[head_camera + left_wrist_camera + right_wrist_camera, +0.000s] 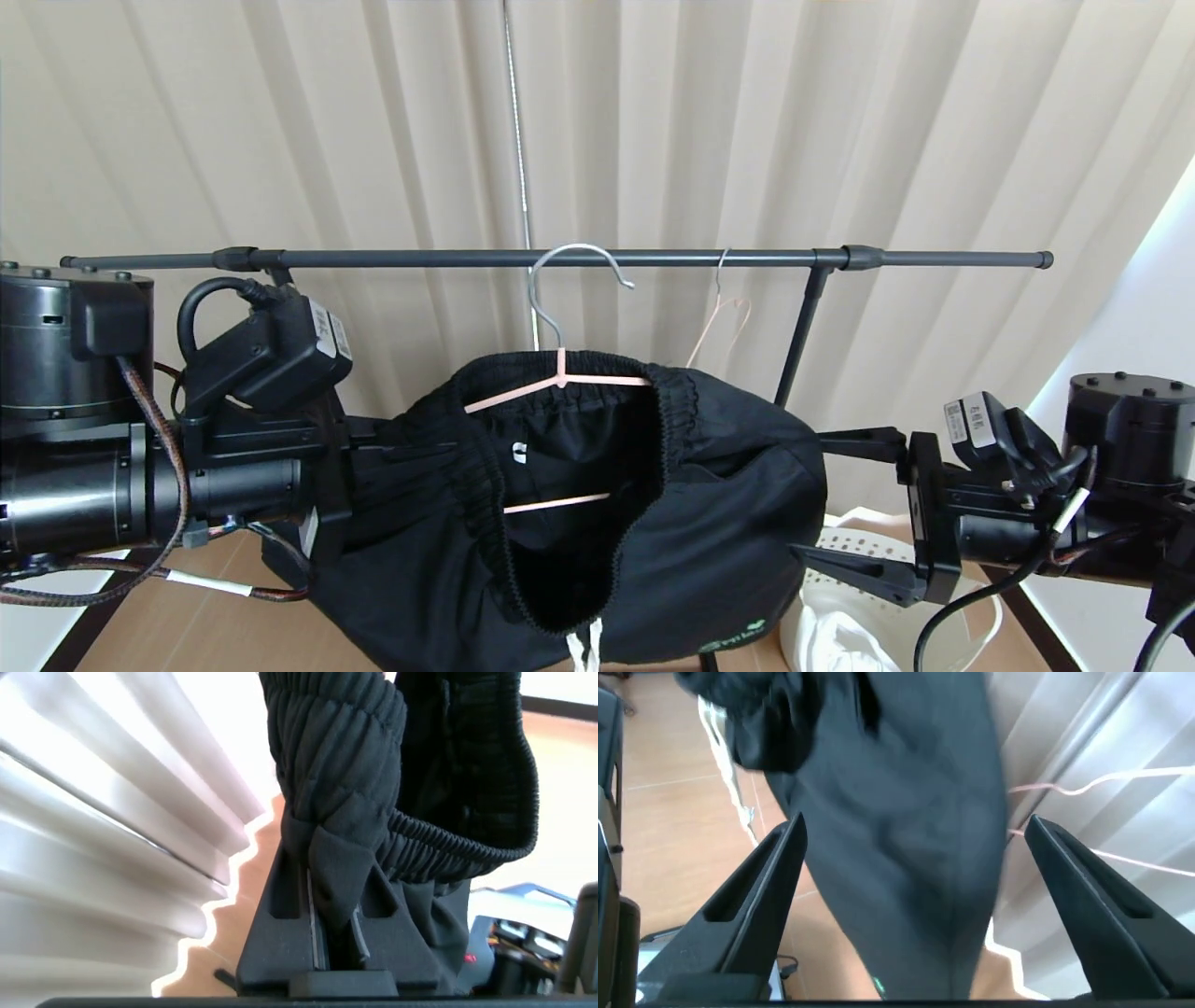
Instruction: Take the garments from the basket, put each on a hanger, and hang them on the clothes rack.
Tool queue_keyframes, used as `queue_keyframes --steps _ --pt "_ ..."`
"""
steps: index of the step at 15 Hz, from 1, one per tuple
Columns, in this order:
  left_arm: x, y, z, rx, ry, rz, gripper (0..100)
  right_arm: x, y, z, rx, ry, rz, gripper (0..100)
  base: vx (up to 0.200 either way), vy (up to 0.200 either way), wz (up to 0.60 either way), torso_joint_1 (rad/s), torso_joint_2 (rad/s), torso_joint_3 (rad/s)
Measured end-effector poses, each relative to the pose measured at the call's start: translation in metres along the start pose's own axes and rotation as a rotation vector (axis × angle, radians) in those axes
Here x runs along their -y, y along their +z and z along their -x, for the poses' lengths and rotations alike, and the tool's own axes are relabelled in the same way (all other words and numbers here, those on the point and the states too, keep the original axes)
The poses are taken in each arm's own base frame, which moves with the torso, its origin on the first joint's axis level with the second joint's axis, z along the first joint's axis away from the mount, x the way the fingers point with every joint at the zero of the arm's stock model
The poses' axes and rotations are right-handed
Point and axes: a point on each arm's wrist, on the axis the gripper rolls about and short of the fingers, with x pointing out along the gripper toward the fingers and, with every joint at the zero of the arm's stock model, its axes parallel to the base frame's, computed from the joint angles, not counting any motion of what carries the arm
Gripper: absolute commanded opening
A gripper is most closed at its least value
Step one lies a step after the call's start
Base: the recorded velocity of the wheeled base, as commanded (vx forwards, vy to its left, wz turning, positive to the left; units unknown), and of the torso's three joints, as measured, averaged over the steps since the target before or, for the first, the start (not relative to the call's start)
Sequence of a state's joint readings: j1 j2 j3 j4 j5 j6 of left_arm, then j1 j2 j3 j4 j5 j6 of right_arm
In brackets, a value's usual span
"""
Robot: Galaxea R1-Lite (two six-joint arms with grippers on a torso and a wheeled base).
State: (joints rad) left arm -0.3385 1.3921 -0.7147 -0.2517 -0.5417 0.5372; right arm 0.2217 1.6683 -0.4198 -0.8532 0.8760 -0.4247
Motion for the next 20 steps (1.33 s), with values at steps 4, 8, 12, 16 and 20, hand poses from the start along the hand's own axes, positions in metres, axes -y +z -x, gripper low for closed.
queue_keyframes --steps 4,8,12,16,20 --pt "0.001 0.001 0.002 0.018 0.011 0.004 0 0.010 -0.016 -0.011 -0.037 0.007 -0.042 100 0.000 0.000 0.00 0.000 0.00 0.000" --pt "0.003 0.002 0.004 0.025 0.012 0.000 0 0.018 -0.025 -0.017 -0.057 0.001 -0.067 100 0.000 0.000 0.00 0.000 0.00 0.000" --pt "0.006 0.001 0.007 0.028 0.011 0.007 0 0.024 -0.029 -0.019 -0.075 -0.029 -0.077 100 0.000 0.000 0.00 0.000 0.00 0.000" --pt "0.007 0.003 0.010 0.036 0.015 0.006 0 0.025 -0.031 -0.020 -0.081 -0.034 -0.081 0 0.000 0.000 0.00 0.000 0.00 0.000" --pt "0.008 0.002 0.011 0.035 0.015 0.007 0 0.027 -0.031 -0.021 -0.085 -0.047 -0.078 0 0.000 0.000 0.00 0.000 0.00 0.000"
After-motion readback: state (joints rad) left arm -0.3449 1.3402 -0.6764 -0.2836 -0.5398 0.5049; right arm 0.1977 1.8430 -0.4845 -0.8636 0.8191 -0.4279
